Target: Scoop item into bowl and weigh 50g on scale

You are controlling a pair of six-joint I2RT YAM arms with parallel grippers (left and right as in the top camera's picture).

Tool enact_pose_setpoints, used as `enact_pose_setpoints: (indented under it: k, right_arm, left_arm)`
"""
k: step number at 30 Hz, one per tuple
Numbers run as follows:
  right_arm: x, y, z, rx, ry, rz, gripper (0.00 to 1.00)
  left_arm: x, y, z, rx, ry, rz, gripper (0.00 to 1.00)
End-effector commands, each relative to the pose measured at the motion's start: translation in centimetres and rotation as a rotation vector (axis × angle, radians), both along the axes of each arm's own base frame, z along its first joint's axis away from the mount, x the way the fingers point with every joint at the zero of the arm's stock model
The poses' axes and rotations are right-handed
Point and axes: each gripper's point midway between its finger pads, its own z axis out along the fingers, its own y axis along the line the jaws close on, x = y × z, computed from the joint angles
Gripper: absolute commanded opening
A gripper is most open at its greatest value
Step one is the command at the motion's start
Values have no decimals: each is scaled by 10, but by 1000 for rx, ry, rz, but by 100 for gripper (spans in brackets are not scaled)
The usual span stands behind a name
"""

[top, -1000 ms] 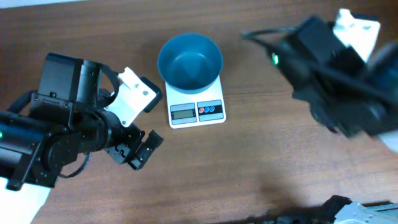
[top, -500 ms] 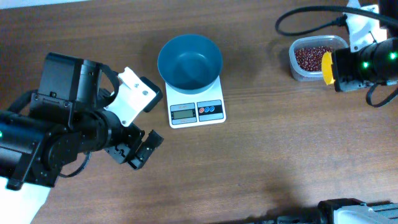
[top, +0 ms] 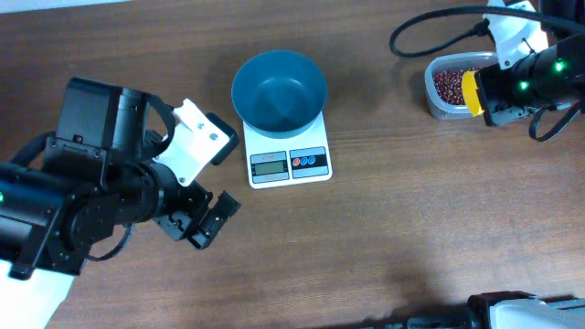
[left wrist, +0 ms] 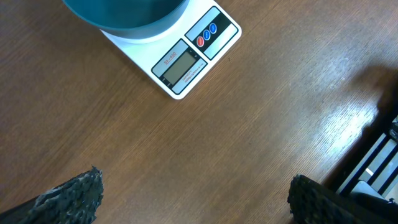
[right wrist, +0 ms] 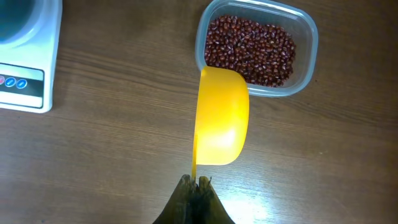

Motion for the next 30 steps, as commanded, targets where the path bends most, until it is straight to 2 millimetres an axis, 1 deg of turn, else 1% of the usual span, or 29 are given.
enact_pose_setpoints:
  k: [1,4,5,7,9,11,12,13,20,21,22,23,24,25,26,27,28,29,30]
  right_arm:
    - [2,12,6,73,-25,14,4]
    - [2,14,6,83,-25,18,4]
    - [-2,19,5,113,-7,31,4]
    - [-22,32,-1,183,75,53,4]
    - [-29,35,-3,201,104,57,4]
    - [-31,48,-2,269,110,82,4]
    - [-34,52,-2,306,125,54,4]
    - [-33,52,-1,330,127,-10,4]
    - [-27,51,0,327,105,-10,4]
    - [-19,51,3,329,69,-2,4]
    - [-6,58,11,366,10,25,4]
    - [0,65,17,404,-24,52,4]
    - [8,77,26,470,-69,97,4]
    - [13,80,31,484,-94,114,4]
    - [16,85,33,485,-108,132,4]
    - [13,88,34,485,-106,145,4]
    - [7,93,42,469,-133,180,4]
    - [5,92,47,454,-157,196,4]
    - [3,89,54,429,-192,203,4]
  left_arm:
    - [1,0,5,-12,-9,11,99]
    - [1,0,5,-12,-9,11,99]
    - [1,0,5,-12,-9,11,99]
    - [1,0,5,-12,-9,11,99]
    - [1,0,5,-12,-9,11,99]
    - [1,0,5,-12,-9,11,99]
    - [1,0,5,-12,-9,11,99]
    - [1,0,5,-12,-9,11,99]
    - [1,0,5,-12,-9,11,99]
    - [1,0,5,-12,-9,11,99]
    - [1,0,5,-12,-9,11,99]
    - [1,0,5,-12,-9,11,99]
    - [1,0,5,-12,-9,11,99]
    - [1,0,5,-12,-10,11,99]
    - [1,0,5,-12,-9,11,99]
    - [1,0,5,-12,-9,11,99]
    - [15,0,12,-13,-74,24,99]
    - [22,-14,23,-85,-116,-8,99]
    - [25,-28,34,-163,-145,-53,99]
